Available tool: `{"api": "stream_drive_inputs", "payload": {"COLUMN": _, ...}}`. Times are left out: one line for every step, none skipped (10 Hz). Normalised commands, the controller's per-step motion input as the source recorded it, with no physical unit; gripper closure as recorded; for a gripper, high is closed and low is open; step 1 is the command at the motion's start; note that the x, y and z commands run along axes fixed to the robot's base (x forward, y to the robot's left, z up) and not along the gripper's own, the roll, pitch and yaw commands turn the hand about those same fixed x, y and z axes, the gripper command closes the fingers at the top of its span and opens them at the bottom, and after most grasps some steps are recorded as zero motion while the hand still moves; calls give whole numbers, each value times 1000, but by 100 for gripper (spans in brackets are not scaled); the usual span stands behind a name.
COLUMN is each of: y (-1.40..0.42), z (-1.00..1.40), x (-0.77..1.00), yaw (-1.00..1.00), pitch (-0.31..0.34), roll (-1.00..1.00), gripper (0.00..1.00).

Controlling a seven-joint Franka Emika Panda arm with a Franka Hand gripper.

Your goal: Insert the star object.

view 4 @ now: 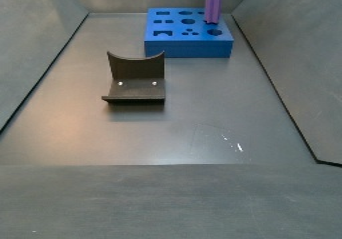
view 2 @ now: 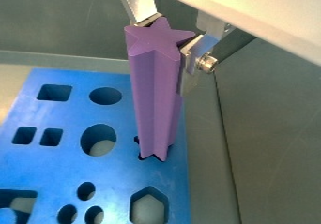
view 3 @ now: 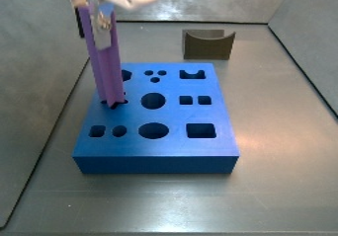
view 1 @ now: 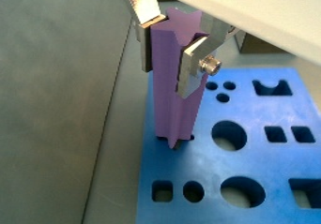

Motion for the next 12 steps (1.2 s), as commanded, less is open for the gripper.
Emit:
{"api": "stream_drive_inputs", "payload": {"y": -117, "z": -411, "x": 91, "yaw": 57, "pitch": 0, "roll": -87, "gripper": 100}}
{"api": "stream_drive_inputs", "payload": {"y": -74, "z": -400, "x": 149, "yaw": 60, "pitch": 0, "roll": -21, "gripper": 100}}
{"api": "stream_drive_inputs", "payload": {"y": 0, "z": -477, "x": 237, "yaw": 89, "pitch": 29, "roll": 0, "gripper": 100}}
{"api": "stream_drive_inputs", "payload": {"y": 29, "z": -614, "x": 217, "yaw": 103, "pitch": 16, "roll": 0, "gripper": 100}}
{"api": "stream_drive_inputs", "payload": {"y": 69, "z": -606, "x": 0, "yaw": 389, "pitch": -19, "roll": 0, "gripper": 100}}
{"api": "stream_drive_inputs", "payload": {"y": 63, "z": -669, "x": 0, "yaw": 477, "pitch": -57, "roll": 0, "gripper": 100}}
{"api": "stream_drive_inputs", "payload": {"y": 69, "z": -769, "x": 0, "yaw": 429, "pitch": -67, "roll": 0, "gripper": 100}}
{"api": "stream_drive_inputs", "payload": {"y": 74, "z": -863, "x": 0, "yaw": 234, "pitch": -37, "roll": 7, "gripper": 100}}
{"api": "stream_drive_inputs", "payload": {"y": 80, "z": -717, "x": 0, "yaw": 0, "pitch": -17, "roll": -14, "gripper": 100}}
{"api": "stream_drive_inputs", "payload": {"y": 77, "z": -517, "x": 0, "yaw": 0, "pitch": -30, "roll": -131, "gripper": 100}}
{"api": "stream_drive_inputs", "payload": {"y": 74, "z": -209, "x": 0, "yaw": 0, "pitch": -154, "roll": -183, "gripper": 100}}
{"api": "stream_drive_inputs", "payload": {"y": 97, "z": 0, "x": 0, "yaw": 0, "pitch": 0, "roll": -80, "gripper": 100}}
